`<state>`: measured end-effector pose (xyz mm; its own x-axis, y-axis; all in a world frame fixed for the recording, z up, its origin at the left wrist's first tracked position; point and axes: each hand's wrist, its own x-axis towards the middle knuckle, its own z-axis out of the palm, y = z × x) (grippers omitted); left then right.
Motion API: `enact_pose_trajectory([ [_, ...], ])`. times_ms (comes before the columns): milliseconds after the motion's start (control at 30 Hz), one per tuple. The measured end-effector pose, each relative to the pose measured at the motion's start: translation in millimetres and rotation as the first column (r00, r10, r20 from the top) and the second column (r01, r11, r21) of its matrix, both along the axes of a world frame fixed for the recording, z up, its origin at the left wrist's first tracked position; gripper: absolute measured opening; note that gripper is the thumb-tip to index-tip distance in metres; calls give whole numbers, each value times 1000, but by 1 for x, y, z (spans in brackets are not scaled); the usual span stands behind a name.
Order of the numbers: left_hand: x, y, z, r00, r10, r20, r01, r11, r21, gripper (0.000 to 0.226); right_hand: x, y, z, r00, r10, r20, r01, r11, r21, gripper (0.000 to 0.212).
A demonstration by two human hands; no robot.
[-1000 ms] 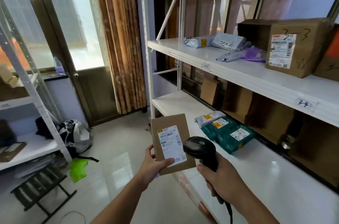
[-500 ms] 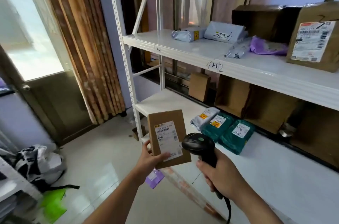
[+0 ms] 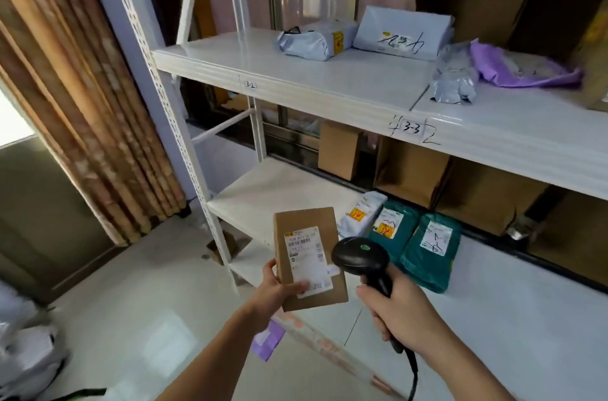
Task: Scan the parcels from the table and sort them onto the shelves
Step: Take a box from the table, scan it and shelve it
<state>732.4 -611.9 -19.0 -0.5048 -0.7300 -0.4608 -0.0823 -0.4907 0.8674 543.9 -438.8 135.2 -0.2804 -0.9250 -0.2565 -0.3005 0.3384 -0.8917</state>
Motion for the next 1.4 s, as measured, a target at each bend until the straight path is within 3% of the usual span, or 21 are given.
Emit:
enact_pose_trajectory([
  [300,-26,-122,-35,991,-132,14,130,988,83,118,-6,-94,-13,994,-110,-7,110,991,76,4],
  [467,-41,-204,-56,957,-260,130,255,965,58,146,5,-153,-22,968,-248,-24,249,965,82,7],
  [700,-74,-300,-76,884,-365,292,387,922,-20,132,18,-206,-42,881,-474,-2,471,876,105,8],
  [833,-98,-338,-94,852,-371,371,420,906,-60,141,21,-224,-55,856,-515,-29,514,846,140,7],
  [1033,-126,-368,-119,821,-439,365,493,867,-66,149,19,-250,-69,832,-553,-44,551,816,175,6],
  [1233,-157,-394,-141,871,-391,298,455,871,-184,134,17,-277,-85,852,-522,-36,520,835,180,10],
  [1400,-208,-424,-140,868,-398,296,471,849,-239,140,9,-287,-106,843,-538,-5,530,829,180,17],
])
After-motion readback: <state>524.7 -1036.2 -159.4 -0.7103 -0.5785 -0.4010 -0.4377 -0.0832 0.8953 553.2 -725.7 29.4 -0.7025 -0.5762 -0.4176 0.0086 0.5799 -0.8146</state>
